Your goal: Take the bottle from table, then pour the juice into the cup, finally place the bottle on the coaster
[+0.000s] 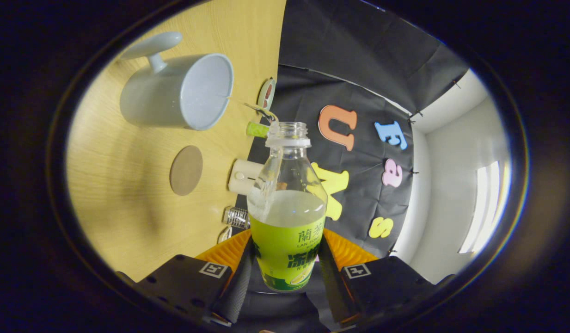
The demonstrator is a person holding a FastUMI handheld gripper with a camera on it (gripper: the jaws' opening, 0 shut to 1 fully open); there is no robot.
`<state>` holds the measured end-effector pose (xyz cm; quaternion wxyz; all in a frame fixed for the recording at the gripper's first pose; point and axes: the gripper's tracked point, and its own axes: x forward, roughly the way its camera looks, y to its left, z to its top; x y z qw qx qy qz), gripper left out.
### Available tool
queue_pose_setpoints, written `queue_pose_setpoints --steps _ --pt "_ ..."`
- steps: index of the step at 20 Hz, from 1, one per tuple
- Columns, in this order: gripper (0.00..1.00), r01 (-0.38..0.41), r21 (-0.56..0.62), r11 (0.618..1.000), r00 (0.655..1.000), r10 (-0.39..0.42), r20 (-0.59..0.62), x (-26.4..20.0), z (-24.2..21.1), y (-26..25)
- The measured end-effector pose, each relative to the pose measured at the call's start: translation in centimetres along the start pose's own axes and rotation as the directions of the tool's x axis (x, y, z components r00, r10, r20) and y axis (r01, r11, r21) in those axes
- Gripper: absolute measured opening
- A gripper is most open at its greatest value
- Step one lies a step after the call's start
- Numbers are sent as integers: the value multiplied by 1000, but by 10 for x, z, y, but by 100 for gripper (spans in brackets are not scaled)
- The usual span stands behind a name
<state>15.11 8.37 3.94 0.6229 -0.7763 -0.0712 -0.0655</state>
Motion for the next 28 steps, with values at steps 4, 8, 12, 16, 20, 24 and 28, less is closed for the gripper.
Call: queue_pose_setpoints --steps 4,8,12,16,20,24,28 --pt "76 7 -9 1000 1000 -7 0 -3 -2 -3" --pt "76 19 -19 1000 1000 -19 -4 -2 -5 -11" --pt "76 28 -39 999 1000 -28 -4 2 -7 -18" --pt "76 28 -58 998 1000 -28 -3 2 -4 -24" --pt "77 32 -82 996 999 -33 -1 2 -3 -31" --pt "76 42 -103 994 999 -42 4 6 -3 -37" --pt "76 46 -131 990 999 -46 7 5 -3 -41"
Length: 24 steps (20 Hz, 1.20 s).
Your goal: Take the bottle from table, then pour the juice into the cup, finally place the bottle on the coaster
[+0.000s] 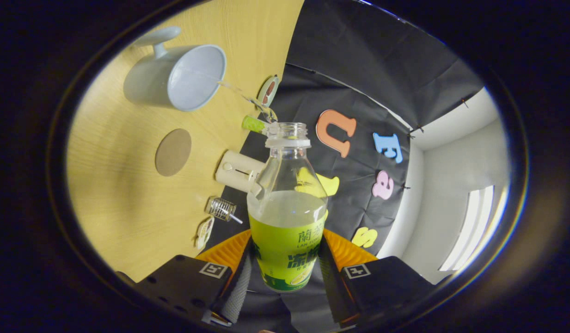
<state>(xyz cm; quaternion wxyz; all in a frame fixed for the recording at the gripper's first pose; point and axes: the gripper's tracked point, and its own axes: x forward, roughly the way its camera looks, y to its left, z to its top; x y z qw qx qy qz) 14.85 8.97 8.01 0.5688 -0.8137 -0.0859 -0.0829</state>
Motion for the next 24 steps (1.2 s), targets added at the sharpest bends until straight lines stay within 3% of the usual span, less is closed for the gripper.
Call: queue_pose_setpoints --steps 24 --pt "76 120 -170 978 991 -110 72 4 7 -44"
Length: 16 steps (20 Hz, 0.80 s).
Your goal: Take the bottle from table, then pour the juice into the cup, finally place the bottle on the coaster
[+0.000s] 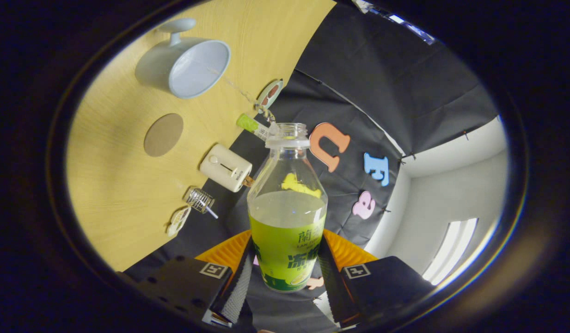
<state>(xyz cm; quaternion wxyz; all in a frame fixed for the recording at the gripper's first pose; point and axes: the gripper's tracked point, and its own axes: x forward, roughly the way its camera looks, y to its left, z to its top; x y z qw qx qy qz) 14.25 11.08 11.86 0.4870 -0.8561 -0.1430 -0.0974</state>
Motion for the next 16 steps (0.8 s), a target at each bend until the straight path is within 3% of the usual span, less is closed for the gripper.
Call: queue_pose_setpoints --steps 8,16 --pt "76 25 -19 1000 1000 -25 18 2 2 -2" --pt "76 10 36 999 1000 -10 7 4 2 4"
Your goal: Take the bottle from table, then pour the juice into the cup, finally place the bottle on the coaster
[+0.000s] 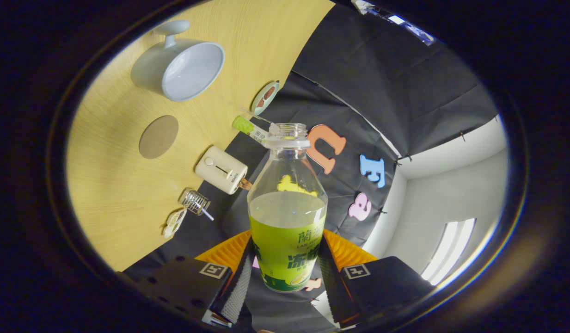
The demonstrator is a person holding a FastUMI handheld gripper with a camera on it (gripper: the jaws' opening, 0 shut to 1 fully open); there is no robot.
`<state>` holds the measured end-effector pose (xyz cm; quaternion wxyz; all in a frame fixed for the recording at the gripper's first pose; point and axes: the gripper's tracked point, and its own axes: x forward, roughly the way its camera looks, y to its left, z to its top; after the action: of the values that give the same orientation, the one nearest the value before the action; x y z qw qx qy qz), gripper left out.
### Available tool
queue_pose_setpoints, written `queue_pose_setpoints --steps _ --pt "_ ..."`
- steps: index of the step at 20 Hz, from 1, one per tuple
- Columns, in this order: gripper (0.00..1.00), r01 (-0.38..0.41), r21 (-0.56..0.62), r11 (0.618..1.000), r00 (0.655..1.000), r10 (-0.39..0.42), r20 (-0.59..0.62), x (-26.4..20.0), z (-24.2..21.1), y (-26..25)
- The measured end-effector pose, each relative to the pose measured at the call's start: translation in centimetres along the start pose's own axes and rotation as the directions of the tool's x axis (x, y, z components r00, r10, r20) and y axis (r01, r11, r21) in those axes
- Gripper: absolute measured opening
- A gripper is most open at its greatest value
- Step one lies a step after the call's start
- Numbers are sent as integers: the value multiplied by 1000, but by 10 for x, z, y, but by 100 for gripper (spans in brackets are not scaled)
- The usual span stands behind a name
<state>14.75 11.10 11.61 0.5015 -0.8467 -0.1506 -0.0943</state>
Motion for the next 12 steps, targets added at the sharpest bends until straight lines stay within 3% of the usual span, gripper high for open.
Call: queue_pose_setpoints --steps 7,12 --pt "77 -90 194 977 995 96 -21 -8 5 26" --pt "77 -141 379 915 986 165 -32 -13 5 40"
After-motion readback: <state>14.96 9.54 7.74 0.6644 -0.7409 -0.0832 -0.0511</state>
